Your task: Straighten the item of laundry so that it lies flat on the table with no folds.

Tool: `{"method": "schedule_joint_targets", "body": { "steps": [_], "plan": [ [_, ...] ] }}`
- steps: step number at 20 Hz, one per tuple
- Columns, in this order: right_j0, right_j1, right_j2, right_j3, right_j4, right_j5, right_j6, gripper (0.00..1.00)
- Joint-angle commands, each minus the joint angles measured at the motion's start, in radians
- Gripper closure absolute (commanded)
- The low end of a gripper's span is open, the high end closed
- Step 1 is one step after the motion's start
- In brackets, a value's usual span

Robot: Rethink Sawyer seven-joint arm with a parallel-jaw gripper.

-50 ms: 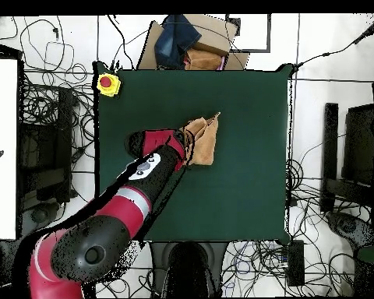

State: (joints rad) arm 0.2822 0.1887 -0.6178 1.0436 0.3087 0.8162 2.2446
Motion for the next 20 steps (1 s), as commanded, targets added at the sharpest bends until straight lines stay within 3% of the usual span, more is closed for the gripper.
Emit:
{"method": "schedule_joint_targets", "body": {
  "steps": [1,13,20],
  "plan": [
    [0.010,0.030,0.080,0.040,-0.014,0.003,0.175,1.00],
    [0.034,0.057,0.021,0.006,-0.031,0.015,0.202,1.00],
    [0.062,-0.212,0.106,0.130,-0.004,0.014,0.093,1.00]
  ]
}}
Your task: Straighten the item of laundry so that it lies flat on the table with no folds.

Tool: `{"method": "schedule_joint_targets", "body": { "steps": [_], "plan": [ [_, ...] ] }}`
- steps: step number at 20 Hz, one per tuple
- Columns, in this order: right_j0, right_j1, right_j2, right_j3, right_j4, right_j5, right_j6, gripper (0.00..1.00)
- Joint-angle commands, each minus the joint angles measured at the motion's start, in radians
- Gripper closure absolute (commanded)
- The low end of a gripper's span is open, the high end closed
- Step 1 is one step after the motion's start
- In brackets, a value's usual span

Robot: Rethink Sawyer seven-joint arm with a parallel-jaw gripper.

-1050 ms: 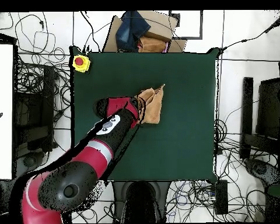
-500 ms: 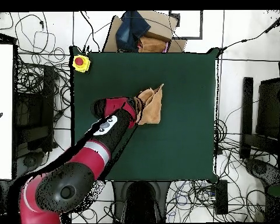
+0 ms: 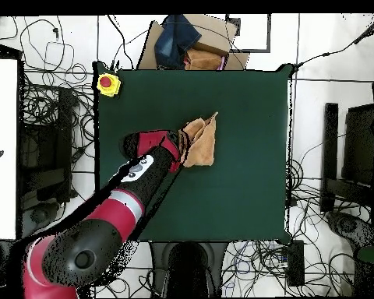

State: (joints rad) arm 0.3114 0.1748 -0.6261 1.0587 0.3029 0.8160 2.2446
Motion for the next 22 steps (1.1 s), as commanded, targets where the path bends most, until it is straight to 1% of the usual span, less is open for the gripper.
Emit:
{"method": "schedule_joint_targets", "body": {
  "steps": [1,4,7,9,14,20,22],
  "plan": [
    [0.035,-0.227,0.128,0.133,0.008,0.001,0.087,1.00],
    [0.054,-0.318,0.146,0.198,0.009,-0.007,0.069,1.00],
    [0.055,-0.441,0.181,0.303,0.003,-0.031,0.007,1.00],
    [0.050,-0.495,0.201,0.356,-0.005,-0.055,-0.022,1.00],
    [0.037,-0.551,0.247,0.448,-0.045,-0.183,-0.040,1.00],
    [0.005,-0.631,0.311,0.546,-0.082,-0.272,-0.071,1.00],
    [-0.017,-0.631,0.337,0.559,-0.105,-0.328,-0.078,1.00]
  ]
}}
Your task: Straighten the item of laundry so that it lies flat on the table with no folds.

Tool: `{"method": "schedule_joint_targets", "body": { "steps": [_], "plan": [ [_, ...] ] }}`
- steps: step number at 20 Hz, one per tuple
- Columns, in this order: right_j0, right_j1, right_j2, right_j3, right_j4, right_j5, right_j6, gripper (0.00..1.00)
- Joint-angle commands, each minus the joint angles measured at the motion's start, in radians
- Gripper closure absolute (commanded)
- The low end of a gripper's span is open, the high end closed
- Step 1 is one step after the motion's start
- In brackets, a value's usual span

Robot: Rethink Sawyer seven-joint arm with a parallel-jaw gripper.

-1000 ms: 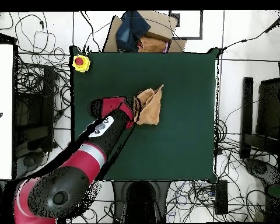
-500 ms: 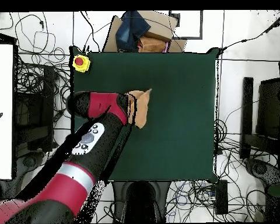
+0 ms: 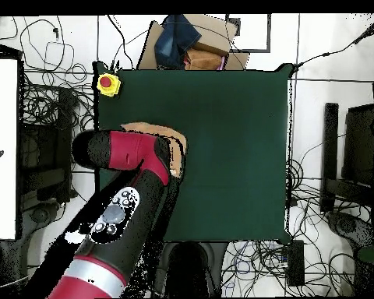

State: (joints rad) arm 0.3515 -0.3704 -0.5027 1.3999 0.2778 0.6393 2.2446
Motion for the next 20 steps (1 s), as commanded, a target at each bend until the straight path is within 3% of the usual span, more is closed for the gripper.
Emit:
{"method": "schedule_joint_targets", "body": {
  "steps": [1,7,10,14,20],
  "plan": [
    [-0.066,-0.091,0.225,0.225,-0.086,-0.149,-0.081,1.00],
    [-0.153,-0.231,0.309,0.385,-0.173,-0.207,-0.154,1.00],
    [-0.243,-0.330,0.329,0.473,-0.285,-0.200,-0.272,1.00],
    [-0.366,-0.450,0.338,0.502,-0.451,-0.110,-0.443,1.00],
    [-0.568,-0.600,0.442,0.584,-0.589,-0.056,-0.623,1.00]
  ]
}}
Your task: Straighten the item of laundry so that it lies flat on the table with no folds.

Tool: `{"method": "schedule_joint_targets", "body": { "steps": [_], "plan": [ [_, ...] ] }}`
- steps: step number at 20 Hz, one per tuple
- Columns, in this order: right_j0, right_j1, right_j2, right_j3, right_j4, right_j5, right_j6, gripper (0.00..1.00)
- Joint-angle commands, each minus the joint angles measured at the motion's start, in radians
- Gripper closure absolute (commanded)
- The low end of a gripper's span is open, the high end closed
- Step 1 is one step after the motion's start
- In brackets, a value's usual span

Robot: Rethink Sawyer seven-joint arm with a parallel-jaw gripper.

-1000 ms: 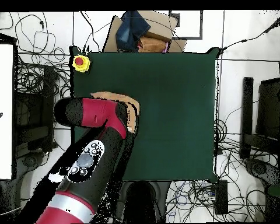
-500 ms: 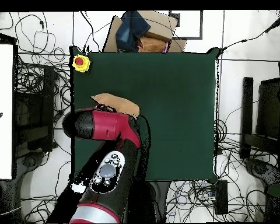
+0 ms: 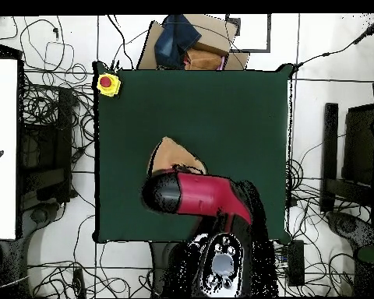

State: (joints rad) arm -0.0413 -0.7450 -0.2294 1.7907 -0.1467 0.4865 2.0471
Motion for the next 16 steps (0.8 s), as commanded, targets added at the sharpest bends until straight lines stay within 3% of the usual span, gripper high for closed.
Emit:
{"method": "schedule_joint_targets", "body": {
  "steps": [1,5,8,12,16],
  "plan": [
    [-0.203,-0.229,0.180,0.200,-0.187,0.087,-0.442,1.00],
    [-0.295,-0.218,0.207,0.214,-0.269,0.020,-0.488,1.00],
    [-0.304,-0.221,0.216,0.215,-0.271,0.025,-0.479,1.00],
    [-0.239,-0.189,0.198,0.187,-0.247,0.026,-0.375,1.00],
    [-0.102,-0.076,0.137,0.125,-0.190,-0.067,-0.141,1.00]
  ]
}}
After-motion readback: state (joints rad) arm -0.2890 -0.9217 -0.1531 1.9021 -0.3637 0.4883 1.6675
